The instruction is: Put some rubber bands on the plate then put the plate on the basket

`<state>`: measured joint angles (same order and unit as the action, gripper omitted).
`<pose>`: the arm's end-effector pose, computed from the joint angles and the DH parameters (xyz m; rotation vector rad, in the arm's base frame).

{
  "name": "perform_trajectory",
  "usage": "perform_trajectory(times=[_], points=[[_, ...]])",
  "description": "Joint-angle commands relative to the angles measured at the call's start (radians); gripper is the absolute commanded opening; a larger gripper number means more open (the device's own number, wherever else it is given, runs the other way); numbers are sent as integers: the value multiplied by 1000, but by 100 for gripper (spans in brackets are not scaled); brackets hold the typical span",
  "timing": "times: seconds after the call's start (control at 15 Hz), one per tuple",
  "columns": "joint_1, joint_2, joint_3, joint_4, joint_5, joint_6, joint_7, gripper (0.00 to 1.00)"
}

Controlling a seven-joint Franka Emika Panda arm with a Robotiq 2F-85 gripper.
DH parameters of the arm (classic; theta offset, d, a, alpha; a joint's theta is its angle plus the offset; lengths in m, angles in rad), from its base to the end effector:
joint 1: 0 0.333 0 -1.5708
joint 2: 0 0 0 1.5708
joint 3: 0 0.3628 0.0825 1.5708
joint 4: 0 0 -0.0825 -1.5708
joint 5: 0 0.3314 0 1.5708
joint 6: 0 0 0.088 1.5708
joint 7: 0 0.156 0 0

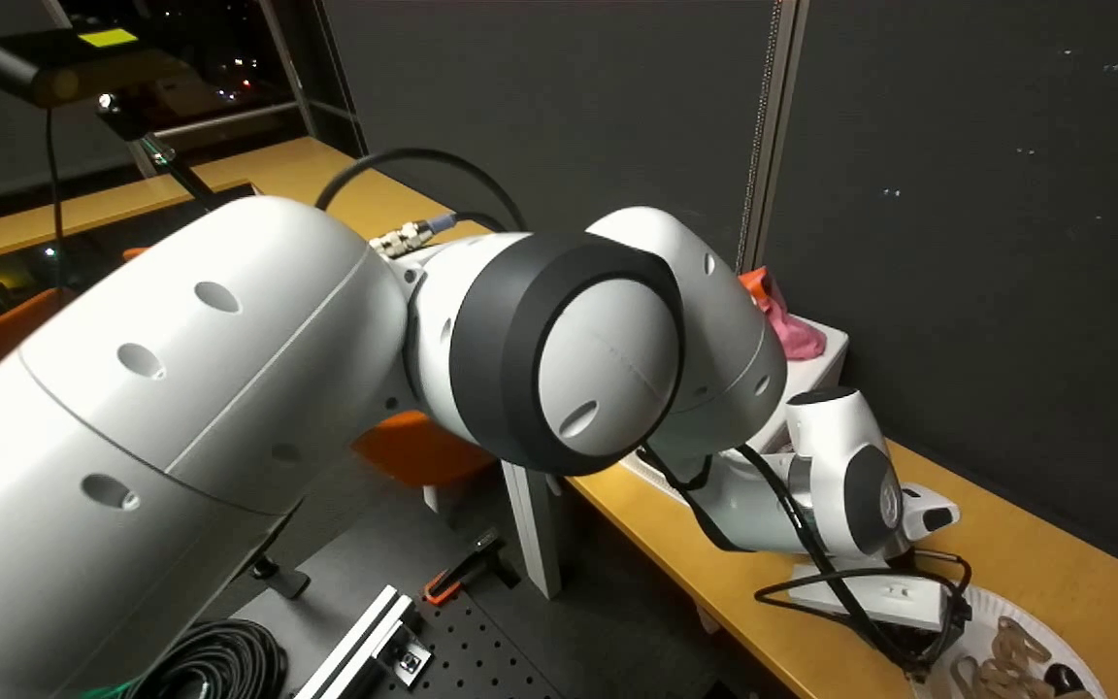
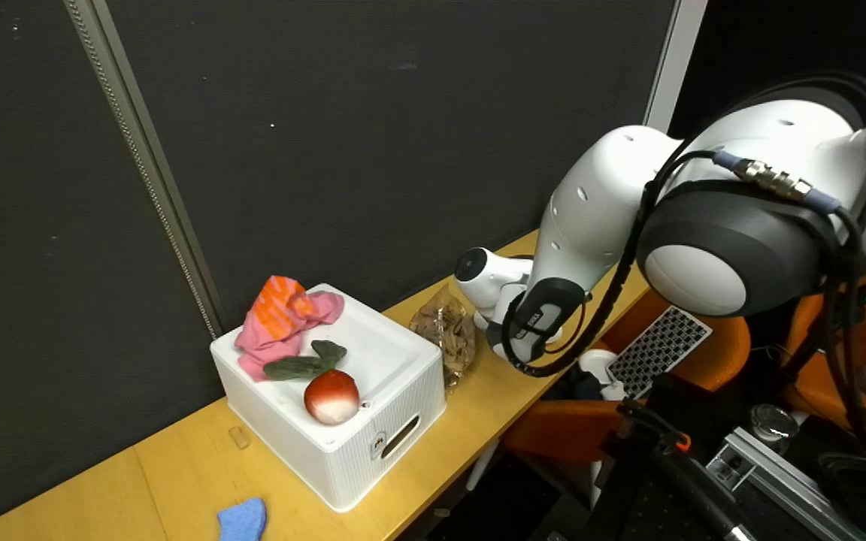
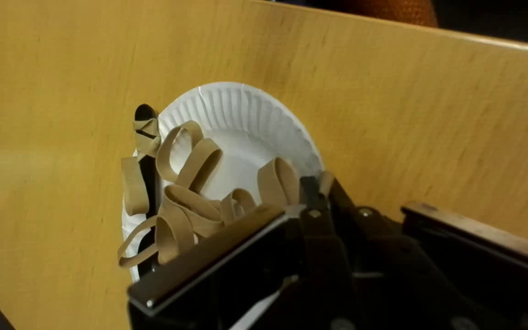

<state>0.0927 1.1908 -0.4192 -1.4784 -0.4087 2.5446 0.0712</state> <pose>0.6609 -0.1827 0.0174 2.5269 0.2499 -0.2069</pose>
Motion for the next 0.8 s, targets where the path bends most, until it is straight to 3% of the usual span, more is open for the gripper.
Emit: perform_trajectory(times=[0.0, 0.73], points=[[34, 5, -36, 11, -58, -71, 26, 2], [55, 58, -73, 63, -254, -221, 98, 2]])
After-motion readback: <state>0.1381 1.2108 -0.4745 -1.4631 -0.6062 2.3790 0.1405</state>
